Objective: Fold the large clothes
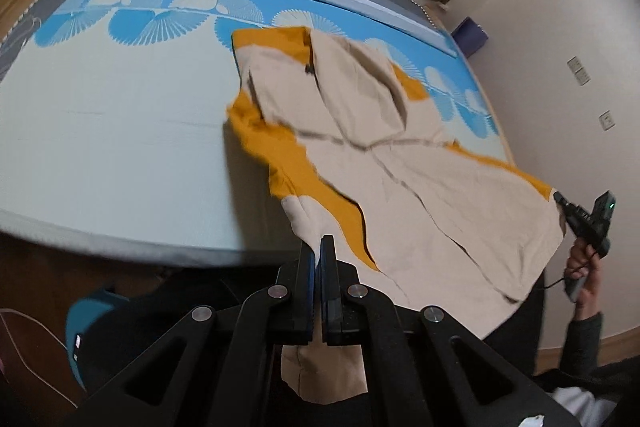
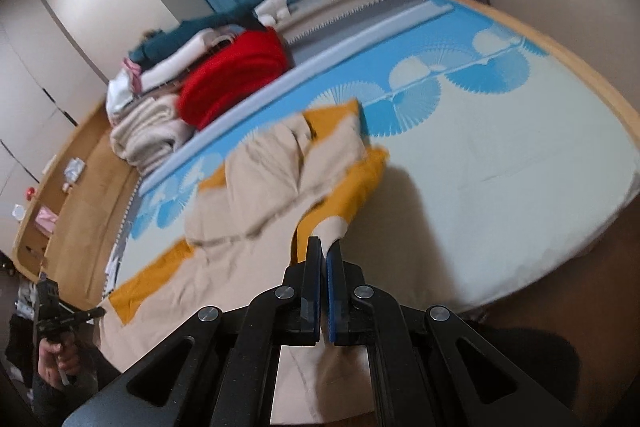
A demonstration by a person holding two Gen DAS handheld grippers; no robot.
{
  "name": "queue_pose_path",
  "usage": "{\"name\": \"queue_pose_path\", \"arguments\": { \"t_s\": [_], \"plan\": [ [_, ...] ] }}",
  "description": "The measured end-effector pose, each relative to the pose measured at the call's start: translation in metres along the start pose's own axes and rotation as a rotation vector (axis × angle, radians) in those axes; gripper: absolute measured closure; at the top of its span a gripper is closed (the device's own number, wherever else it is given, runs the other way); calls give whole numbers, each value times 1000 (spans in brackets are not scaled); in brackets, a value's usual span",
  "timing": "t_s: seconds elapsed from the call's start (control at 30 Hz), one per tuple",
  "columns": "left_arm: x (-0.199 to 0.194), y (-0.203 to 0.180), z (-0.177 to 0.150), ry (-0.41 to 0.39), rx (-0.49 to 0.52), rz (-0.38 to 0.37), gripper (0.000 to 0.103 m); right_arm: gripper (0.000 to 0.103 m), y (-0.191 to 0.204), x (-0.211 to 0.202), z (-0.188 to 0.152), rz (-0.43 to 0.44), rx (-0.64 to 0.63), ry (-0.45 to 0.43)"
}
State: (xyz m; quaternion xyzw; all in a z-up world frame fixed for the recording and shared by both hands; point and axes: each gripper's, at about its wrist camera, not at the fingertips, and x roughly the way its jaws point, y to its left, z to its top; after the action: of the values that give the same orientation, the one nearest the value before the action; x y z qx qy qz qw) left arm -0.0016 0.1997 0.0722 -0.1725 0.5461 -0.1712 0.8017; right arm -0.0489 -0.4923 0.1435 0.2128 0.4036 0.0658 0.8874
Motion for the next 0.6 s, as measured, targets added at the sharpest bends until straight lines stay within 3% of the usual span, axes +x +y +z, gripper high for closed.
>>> {"name": "queue_pose_path", "arguments": {
  "t_s": [0.07, 0.17, 0.33, 0.5, 0.6],
  "plan": [
    [2, 2, 8, 5, -27, -39, 103, 101, -6, -9, 3, -1, 14, -19],
    [26, 9, 36, 4, -39, -40, 103, 101, -15, 8, 19, -21, 30, -17],
    [82, 35, 98, -9, -111, -38, 103, 101, -22, 97, 63, -61, 21, 24],
    [150, 67, 169, -1, -164, 17, 102, 101, -37, 204, 115, -123, 12, 96],
    [186, 84, 191, 4, -214, 26, 102, 101, -53, 265, 136, -152, 23, 150]
  ]
}}
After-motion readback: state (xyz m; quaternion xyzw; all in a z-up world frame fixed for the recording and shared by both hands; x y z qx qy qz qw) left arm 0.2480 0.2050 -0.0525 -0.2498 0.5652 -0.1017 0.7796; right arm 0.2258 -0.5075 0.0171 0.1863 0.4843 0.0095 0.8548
